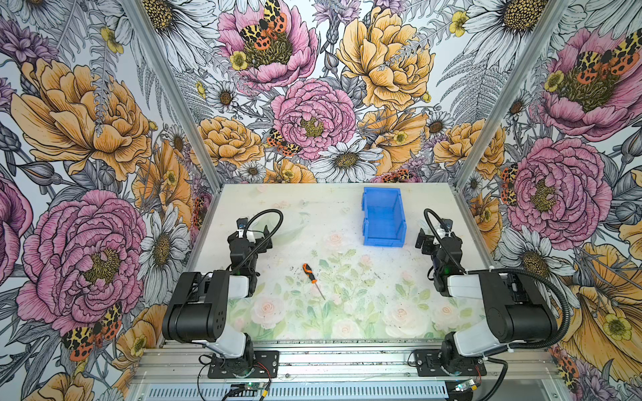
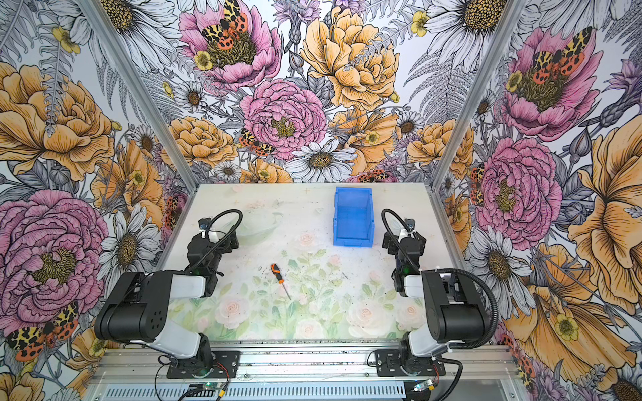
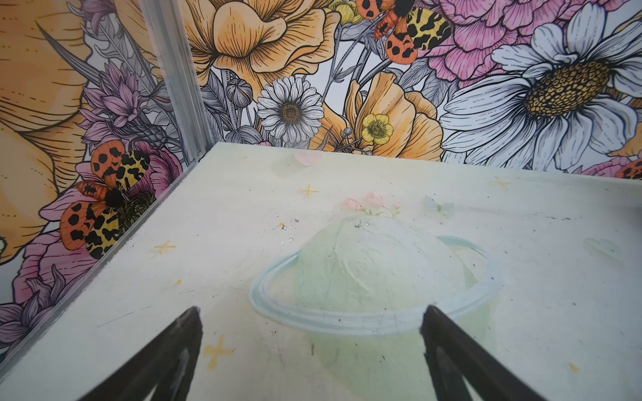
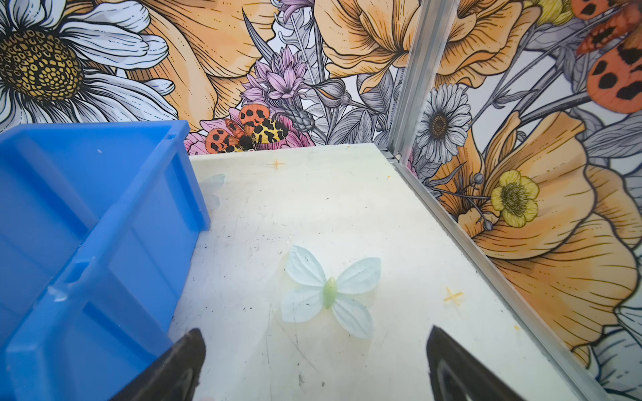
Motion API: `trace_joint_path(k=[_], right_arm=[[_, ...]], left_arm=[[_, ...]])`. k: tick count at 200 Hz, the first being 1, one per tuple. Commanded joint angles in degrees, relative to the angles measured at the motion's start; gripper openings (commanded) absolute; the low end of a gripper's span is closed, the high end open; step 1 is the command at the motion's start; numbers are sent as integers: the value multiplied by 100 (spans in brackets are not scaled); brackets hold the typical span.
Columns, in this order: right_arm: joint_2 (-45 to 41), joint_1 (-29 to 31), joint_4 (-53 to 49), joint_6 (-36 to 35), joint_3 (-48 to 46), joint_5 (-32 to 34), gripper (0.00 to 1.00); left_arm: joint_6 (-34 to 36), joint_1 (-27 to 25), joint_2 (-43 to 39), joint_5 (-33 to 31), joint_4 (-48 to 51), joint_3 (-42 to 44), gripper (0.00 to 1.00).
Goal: Put the screwdriver in the bin
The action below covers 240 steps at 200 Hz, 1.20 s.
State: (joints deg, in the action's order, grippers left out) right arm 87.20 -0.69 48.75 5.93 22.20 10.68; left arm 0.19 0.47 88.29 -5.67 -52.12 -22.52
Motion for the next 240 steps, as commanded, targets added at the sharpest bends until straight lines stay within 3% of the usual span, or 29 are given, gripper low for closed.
trace_joint_path(k=[1,36,70,94,126,190,206,240], right_arm=[[52,15,208,-4,-56,22,100],[-463,14,-825,112,257,306,99],[-1063,66,-1419,121,237,219,100],[-1683,130,-2937,491,572,552,100],[-2389,280,-4178,783,845,561,100],[-3208,1237,-6830,1318,2161,1134,99],[-3130,1593,-7619,1456,2672,1443,99],[-2508,2492,-8580,1597,3590,1398,99]], left_arm=[[-49,50,-27,23,-50,77,99],[-181,79,-567,-214,795,-120,99],[-275,105,-1146,66,2171,-433,99],[-378,33,-1483,216,3120,-646,99],[-679,-71,-1987,178,3773,-667,99],[-1459,-280,-2470,348,5280,-1164,99],[-1657,-327,-2501,531,5443,-1210,99],[-1807,-355,-2505,773,5866,-1345,99]])
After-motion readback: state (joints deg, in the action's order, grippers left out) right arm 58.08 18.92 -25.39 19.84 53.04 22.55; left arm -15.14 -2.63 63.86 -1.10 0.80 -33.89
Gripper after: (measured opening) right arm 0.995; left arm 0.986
